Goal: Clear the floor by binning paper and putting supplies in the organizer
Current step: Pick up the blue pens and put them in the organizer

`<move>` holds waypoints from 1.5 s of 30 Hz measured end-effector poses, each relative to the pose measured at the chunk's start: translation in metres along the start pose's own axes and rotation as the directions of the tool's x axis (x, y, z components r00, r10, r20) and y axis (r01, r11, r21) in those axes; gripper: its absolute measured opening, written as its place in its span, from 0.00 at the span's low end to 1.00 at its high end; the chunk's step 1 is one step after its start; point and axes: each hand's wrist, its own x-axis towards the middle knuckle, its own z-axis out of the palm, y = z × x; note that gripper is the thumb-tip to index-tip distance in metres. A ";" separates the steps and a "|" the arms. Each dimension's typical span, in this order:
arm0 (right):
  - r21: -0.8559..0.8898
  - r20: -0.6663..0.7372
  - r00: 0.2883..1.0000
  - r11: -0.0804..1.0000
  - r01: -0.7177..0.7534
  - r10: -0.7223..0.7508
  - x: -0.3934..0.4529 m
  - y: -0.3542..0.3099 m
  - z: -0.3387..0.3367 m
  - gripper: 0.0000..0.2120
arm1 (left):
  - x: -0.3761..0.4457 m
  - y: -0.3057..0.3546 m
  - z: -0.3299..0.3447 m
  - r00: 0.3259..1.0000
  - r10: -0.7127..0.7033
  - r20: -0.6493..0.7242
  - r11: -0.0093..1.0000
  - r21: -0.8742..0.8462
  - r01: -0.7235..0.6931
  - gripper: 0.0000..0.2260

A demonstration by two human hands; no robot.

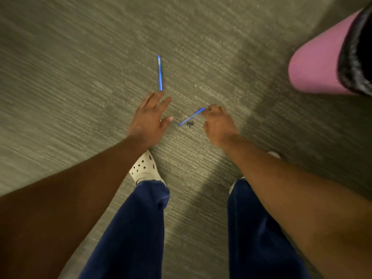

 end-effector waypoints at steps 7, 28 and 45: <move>-0.079 0.151 0.988 0.996 0.042 -0.030 0.092 0.004 0.077 0.24 | 0.000 -0.058 0.068 0.998 -0.052 0.031 0.997 -0.061 0.054 0.26; -0.048 -0.081 0.839 0.843 0.536 -0.538 0.188 -0.051 0.015 0.24 | 0.065 -0.071 0.068 0.931 -0.351 -0.102 0.927 -0.177 0.330 0.07; 0.249 0.000 0.997 0.965 0.078 -0.080 0.192 -0.071 0.057 0.07 | 0.040 -0.097 0.068 0.838 -0.545 0.021 0.627 -0.653 0.424 0.04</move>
